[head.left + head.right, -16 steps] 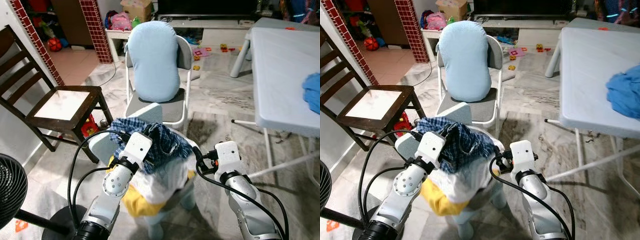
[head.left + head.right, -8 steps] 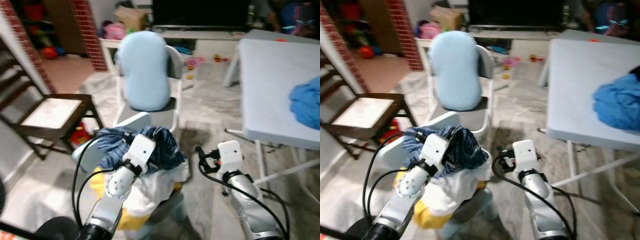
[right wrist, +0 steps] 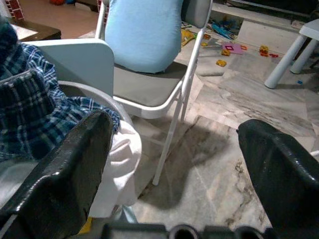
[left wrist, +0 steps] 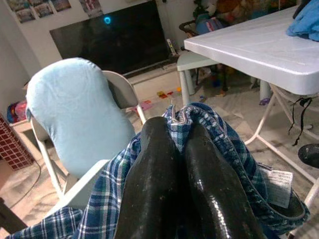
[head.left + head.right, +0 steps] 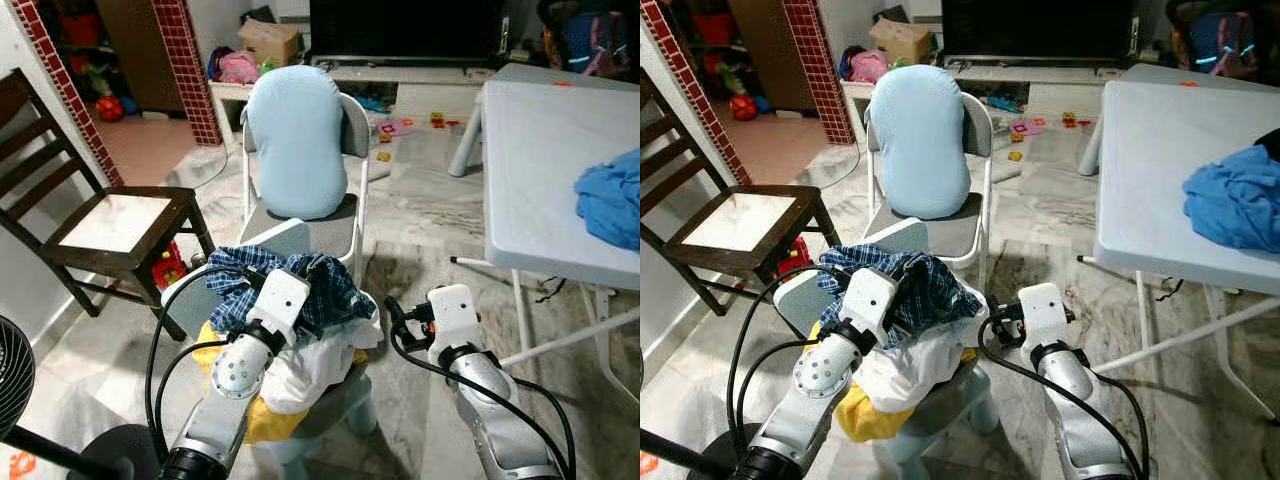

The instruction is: Hang hanger

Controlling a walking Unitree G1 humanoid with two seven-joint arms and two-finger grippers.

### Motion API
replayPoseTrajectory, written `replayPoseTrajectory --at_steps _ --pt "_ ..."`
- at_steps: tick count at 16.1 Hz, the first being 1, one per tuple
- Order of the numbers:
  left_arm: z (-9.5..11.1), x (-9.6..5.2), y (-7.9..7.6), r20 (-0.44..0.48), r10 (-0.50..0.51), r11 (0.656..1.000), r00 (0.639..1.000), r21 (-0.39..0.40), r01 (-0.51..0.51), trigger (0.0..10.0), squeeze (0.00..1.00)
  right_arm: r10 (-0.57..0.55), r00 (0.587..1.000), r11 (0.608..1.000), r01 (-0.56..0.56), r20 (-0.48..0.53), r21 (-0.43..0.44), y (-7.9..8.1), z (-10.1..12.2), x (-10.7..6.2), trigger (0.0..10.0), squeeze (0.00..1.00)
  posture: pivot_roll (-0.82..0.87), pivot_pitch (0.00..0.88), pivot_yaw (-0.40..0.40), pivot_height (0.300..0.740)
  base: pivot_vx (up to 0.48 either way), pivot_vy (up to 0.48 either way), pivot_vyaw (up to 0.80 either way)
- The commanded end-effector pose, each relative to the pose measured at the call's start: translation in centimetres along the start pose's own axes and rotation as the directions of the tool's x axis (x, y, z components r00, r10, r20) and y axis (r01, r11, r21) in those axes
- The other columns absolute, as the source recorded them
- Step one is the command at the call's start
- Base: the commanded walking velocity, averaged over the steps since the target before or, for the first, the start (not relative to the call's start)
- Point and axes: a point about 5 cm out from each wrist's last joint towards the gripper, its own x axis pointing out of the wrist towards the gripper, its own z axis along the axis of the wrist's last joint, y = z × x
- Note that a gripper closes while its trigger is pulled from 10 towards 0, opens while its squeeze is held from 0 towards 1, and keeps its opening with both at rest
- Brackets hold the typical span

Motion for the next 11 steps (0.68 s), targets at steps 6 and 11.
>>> replayPoseTrajectory --at_steps 6,11 --pt "-0.01 0.00 -0.14 -0.003 -0.008 1.000 1.000 -0.028 0.007 10.0 0.00 0.011 1.000 1.000 -0.011 -0.003 0.001 0.07 0.10 0.09 10.0 0.00 -0.09 0.043 0.035 0.740 0.000 -0.186 0.00" --pt "-0.10 -0.03 -0.39 -0.008 -0.021 0.999 1.000 -0.037 0.020 10.0 0.00 0.013 1.000 1.000 -0.013 -0.008 0.000 0.12 0.09 0.06 10.0 0.00 -0.09 0.049 0.033 0.740 0.000 -0.345 -0.17"
